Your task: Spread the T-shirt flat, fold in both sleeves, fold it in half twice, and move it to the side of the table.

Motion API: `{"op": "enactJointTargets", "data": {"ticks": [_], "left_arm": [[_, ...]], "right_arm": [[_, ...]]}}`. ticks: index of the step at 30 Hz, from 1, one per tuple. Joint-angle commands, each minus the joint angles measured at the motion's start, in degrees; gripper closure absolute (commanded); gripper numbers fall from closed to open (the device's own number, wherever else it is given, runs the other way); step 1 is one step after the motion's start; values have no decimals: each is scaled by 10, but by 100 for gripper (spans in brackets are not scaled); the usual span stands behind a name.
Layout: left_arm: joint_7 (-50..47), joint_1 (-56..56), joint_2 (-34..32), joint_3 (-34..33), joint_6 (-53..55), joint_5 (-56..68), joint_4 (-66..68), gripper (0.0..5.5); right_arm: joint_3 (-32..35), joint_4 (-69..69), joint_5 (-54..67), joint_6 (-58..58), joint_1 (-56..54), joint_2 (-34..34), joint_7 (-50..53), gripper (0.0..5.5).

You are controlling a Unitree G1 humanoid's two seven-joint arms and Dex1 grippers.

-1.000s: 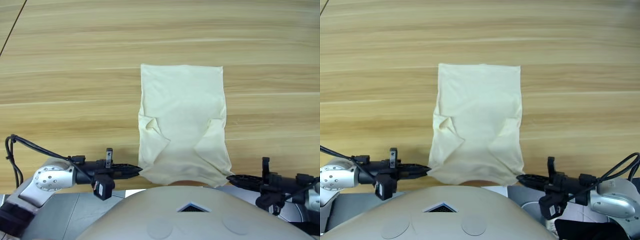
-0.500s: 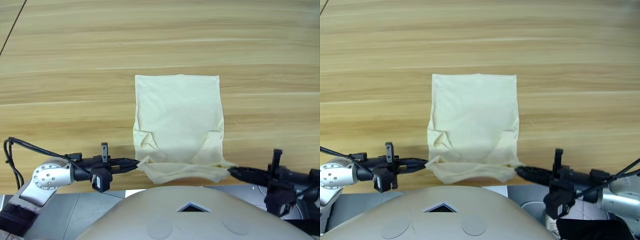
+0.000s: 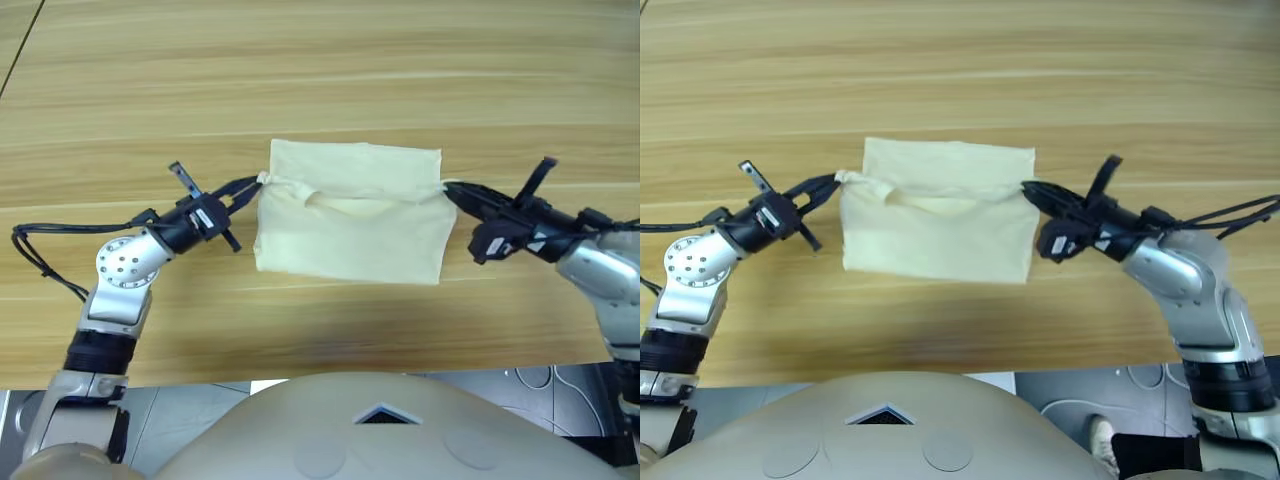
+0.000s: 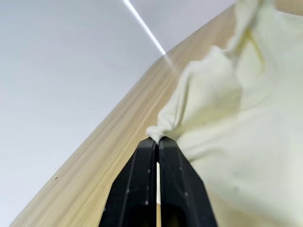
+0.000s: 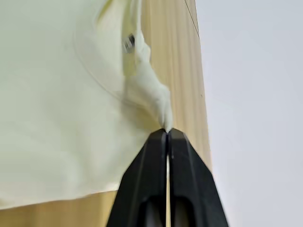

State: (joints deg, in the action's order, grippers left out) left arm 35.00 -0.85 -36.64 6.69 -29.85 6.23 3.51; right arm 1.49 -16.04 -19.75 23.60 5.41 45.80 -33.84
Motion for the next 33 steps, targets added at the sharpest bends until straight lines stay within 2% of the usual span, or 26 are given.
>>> {"op": "enactJointTargets", "data": {"ticks": [1,4,13,17,23,28,33], "left_arm": [[-26,-67,27,-6,12,-40,46,547],[-48,-114,42,14,1,-105,116,547],[-58,-236,123,57,-52,-157,378,547],[-107,-310,149,62,-61,-190,520,547],[-183,-388,174,67,-21,-228,654,547],[-197,-420,198,84,27,-260,709,547],[-173,-428,215,94,42,-272,727,550]], "right_arm": [[-30,48,-55,-24,-67,-24,31,550],[-59,92,-94,-35,-110,-42,54,550],[-127,197,-173,-63,-164,-80,110,550],[-157,252,-200,-86,-185,-109,139,550],[-195,334,-225,-109,-212,-150,189,550],[-211,379,-234,-131,-227,-171,221,550],[-207,406,-219,-146,-242,-191,253,468]]}}
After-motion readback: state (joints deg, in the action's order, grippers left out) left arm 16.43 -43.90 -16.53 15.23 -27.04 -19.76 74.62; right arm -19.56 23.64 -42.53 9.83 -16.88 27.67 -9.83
